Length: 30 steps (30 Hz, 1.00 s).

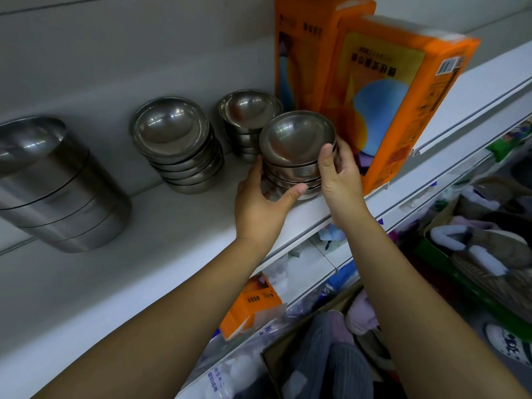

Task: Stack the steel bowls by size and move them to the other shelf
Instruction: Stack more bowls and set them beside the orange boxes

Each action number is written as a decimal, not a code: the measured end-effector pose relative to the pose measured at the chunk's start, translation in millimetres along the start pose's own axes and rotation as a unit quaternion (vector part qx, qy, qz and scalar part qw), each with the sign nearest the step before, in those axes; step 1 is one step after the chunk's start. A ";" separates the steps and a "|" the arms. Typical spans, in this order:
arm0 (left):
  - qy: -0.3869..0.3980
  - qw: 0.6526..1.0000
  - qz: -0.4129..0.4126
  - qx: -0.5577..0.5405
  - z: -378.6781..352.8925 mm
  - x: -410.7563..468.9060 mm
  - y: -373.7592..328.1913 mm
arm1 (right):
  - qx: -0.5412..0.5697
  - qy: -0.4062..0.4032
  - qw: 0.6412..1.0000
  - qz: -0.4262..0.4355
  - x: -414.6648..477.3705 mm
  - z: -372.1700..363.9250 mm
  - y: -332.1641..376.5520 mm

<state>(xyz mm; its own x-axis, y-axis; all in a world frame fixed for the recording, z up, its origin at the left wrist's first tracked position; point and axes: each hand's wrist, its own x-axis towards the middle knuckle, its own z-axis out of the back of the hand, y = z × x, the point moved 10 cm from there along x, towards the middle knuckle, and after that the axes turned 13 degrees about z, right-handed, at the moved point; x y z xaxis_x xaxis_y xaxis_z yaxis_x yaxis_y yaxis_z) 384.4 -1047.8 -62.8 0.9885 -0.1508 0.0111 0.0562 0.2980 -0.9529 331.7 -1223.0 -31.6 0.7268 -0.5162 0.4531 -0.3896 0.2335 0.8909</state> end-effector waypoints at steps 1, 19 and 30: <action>0.001 1.000 -0.003 -0.015 1.0 -1.5 -1.6 | -0.001 -0.001 1.000 -0.001 0.4 0.3 0.4; 0.039 0.996 -0.024 -0.078 9.3 9.7 -41.0 | -0.025 -0.029 0.999 -0.025 5.9 3.9 -6.2; 0.051 0.994 -0.052 -0.077 13.1 10.1 -44.4 | -0.030 -0.059 0.998 -0.022 6.5 2.4 9.6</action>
<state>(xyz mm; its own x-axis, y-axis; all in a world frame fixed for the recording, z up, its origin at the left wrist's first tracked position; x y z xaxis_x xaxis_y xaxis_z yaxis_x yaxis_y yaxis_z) 393.7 -1050.2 -16.3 0.9589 -0.2698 0.0883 0.1268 0.1288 -0.9835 331.3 -1226.2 -20.2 0.6695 -0.6192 0.4104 -0.3218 0.2562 0.9115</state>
